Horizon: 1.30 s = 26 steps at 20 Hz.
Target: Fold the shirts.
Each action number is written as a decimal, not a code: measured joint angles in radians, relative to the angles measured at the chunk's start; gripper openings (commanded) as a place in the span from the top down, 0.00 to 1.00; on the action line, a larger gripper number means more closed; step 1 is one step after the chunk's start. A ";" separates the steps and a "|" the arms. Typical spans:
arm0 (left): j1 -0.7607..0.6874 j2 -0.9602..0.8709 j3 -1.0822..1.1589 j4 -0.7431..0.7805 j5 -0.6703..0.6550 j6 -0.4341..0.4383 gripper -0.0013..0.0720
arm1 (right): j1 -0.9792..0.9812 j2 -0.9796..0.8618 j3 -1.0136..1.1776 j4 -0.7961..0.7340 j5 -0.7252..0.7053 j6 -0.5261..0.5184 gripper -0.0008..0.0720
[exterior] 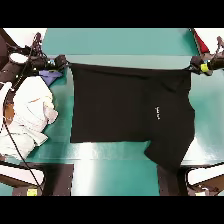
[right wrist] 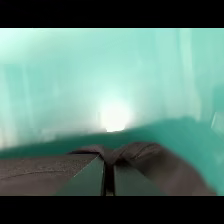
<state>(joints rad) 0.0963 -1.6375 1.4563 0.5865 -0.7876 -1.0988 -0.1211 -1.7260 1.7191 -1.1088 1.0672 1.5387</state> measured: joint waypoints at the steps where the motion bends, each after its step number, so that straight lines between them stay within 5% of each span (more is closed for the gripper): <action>1: -0.002 -0.012 0.022 -0.005 0.010 0.007 0.95 | 0.003 -0.008 0.026 -0.015 -0.015 0.000 0.97; 7: -0.006 -0.041 0.076 0.112 -0.126 0.024 0.95 | 0.011 0.015 0.042 -0.150 0.057 -0.031 0.97; 12: -0.032 -0.046 0.040 0.253 -0.274 0.005 0.95 | 0.012 0.117 -0.162 -0.229 0.101 -0.044 0.97; 17: -0.043 -0.046 -0.019 0.316 -0.282 -0.050 0.94 | 0.012 0.154 -0.338 -0.243 0.087 -0.046 0.96; 18: -0.045 -0.046 -0.025 0.323 -0.283 -0.058 0.76 | 0.012 0.156 -0.357 -0.241 0.080 -0.042 0.93; 19: -0.045 -0.046 -0.028 0.328 -0.287 -0.066 0.39 | 0.011 0.159 -0.370 -0.236 0.077 -0.038 0.71; 20: -0.045 -0.046 -0.031 0.333 -0.290 -0.077 0.30 | 0.010 0.162 -0.376 -0.233 0.072 -0.035 0.58; 26: -0.028 -0.035 -0.033 0.348 -0.360 -0.146 0.30 | 0.000 0.179 -0.311 -0.222 0.172 -0.023 0.56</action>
<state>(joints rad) 0.0685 -1.6730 1.4231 0.9344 -1.1473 -1.2446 -0.1215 -1.5475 1.4086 -1.3304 1.2388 1.5154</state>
